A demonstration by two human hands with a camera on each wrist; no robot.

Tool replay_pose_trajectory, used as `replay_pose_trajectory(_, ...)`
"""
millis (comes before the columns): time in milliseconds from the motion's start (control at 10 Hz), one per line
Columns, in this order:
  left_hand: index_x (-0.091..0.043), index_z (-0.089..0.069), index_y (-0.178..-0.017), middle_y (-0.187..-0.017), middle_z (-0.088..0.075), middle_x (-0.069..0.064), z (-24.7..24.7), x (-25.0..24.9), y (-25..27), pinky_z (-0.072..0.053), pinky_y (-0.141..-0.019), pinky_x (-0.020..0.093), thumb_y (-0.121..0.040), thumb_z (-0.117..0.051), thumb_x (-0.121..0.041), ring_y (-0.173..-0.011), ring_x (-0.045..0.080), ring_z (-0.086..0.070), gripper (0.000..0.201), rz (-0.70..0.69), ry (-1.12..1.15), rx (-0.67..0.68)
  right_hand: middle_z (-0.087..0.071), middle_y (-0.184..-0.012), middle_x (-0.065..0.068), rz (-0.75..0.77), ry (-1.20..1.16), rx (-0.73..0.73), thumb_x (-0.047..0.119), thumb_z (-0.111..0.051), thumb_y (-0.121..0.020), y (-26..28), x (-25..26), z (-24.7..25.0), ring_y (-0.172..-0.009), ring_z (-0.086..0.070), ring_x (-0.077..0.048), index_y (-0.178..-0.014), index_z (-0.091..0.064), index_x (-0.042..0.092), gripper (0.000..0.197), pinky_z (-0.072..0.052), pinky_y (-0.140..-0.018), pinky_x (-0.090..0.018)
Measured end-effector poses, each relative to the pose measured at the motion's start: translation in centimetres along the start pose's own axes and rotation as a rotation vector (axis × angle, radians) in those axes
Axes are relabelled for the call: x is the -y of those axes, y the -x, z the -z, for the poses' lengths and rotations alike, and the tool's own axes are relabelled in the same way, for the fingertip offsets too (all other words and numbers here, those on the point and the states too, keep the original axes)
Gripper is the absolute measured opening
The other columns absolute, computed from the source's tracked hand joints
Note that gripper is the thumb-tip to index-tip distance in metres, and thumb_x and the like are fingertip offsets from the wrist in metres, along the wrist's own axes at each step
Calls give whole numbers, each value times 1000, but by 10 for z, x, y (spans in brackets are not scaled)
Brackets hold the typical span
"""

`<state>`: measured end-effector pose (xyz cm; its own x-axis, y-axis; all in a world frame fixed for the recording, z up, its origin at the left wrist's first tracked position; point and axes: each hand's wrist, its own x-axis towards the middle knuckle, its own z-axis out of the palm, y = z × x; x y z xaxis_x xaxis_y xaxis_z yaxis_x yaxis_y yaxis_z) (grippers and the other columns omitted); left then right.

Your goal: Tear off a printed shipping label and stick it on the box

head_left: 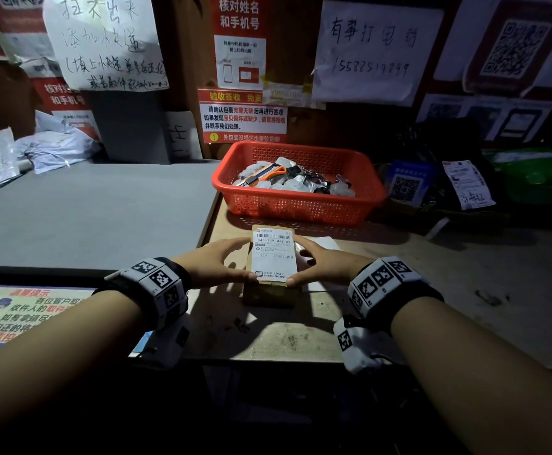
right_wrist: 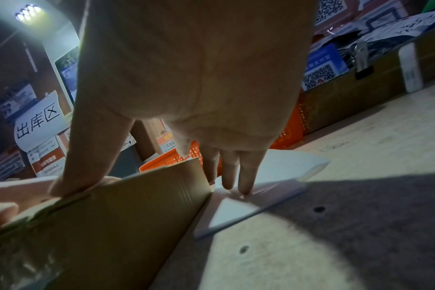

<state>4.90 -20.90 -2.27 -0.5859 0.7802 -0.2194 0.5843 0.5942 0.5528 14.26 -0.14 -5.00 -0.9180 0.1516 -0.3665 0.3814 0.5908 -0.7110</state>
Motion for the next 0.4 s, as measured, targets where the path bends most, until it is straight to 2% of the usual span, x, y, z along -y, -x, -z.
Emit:
replay_pose_trajectory(100,-27,-21,-148,-152,-32,-1,0,0,2,-25,-102,19,-83,-64,-38,-139,11,-30,78,-3,5,-11,-26,-157,7,24,8,-9,61,-80,-43,-5,-4,0,-144,-25,-17,-149,-11,42,128,-25,-117,-44)
replay_pose_trajectory(200,-26,-24,-147,-151,-34,-1,0,0,2,-26,-109,25,-84,-61,-41,-139,11,-31,75,-9,-3,-25,-27,-157,6,24,-5,-44,72,-78,-37,-9,-6,0,-143,-27,-17,-148,-14,41,132,-27,-116,-45)
replay_pose_trajectory(300,-26,-25,-146,-151,-35,-1,1,0,1,-26,-109,26,-86,-59,-41,-138,12,-32,71,-25,-9,-43,-29,-156,2,44,-53,-69,60,-78,-57,-2,0,1,-144,-26,-19,-148,-20,35,111,-26,-117,-45)
replay_pose_trajectory(400,-25,-28,-145,-150,-37,0,2,1,0,-28,-109,28,-86,-57,-43,-137,13,-34,68,-23,-9,-93,-31,-154,-6,41,-68,-129,43,-68,-81,2,-2,5,-143,-29,-21,-150,-17,27,87,-25,-117,-41)
